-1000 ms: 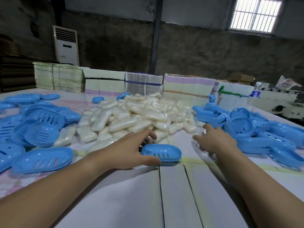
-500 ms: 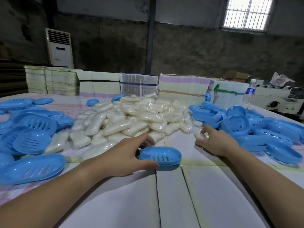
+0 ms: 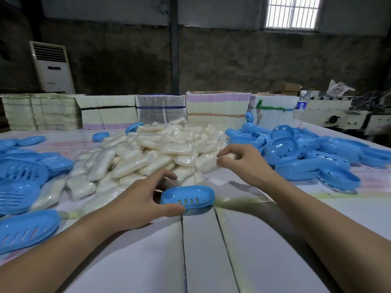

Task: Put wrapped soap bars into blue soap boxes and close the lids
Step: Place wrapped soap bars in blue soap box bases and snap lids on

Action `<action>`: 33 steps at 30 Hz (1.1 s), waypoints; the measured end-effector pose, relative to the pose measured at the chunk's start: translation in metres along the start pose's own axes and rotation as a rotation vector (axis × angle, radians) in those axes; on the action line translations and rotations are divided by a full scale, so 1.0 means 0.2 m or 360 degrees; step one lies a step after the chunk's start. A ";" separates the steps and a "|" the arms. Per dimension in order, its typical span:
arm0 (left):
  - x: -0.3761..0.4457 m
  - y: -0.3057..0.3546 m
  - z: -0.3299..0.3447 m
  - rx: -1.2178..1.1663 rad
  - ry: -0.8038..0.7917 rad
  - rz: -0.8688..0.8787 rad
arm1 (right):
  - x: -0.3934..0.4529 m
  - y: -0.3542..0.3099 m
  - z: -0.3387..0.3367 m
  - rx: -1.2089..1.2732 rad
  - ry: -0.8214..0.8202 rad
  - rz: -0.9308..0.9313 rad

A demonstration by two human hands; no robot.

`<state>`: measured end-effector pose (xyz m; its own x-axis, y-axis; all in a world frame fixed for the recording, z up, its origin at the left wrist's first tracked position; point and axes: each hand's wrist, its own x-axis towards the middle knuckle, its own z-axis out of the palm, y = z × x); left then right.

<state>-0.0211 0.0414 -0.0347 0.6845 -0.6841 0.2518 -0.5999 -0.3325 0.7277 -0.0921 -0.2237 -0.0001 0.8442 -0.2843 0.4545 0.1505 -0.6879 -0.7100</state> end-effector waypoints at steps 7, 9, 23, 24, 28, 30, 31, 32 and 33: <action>0.00 0.01 -0.01 -0.0023 0.0016 -0.0033 | -0.07 -0.12 0.08 0.0331 -0.0471 -0.0172; 0.00 0.01 -0.01 -0.0006 0.0003 -0.0033 | -0.08 -0.12 0.12 0.0120 -0.0557 -0.0234; 0.00 0.02 -0.02 0.0076 -0.0013 -0.0010 | -0.06 -0.11 0.06 -0.0226 -0.0690 -0.0349; 0.00 0.02 -0.02 0.0070 -0.0017 -0.0014 | -0.06 -0.10 0.04 -0.0257 -0.0734 -0.0326; 0.00 0.02 -0.01 0.0054 -0.0027 -0.0038 | -0.05 -0.08 0.06 -0.0269 -0.0775 -0.0256; 0.00 0.02 -0.01 0.0060 -0.0026 -0.0037 | -0.05 -0.08 0.08 -0.0273 -0.0752 -0.0250; 0.00 0.02 -0.01 0.0066 -0.0025 -0.0036 | -0.05 -0.08 0.08 -0.0265 -0.0741 -0.0239; 0.00 0.02 -0.01 0.0069 -0.0025 -0.0036 | -0.05 -0.08 0.08 -0.0248 -0.0734 -0.0225; 0.00 0.02 -0.01 0.0068 -0.0024 -0.0039 | -0.05 -0.09 0.08 -0.0224 -0.0732 -0.0212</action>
<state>-0.0229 0.0413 -0.0294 0.6930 -0.6851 0.2244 -0.6005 -0.3763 0.7056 -0.0949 -0.1986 -0.0008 0.9666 0.1144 0.2293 0.2283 -0.7908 -0.5679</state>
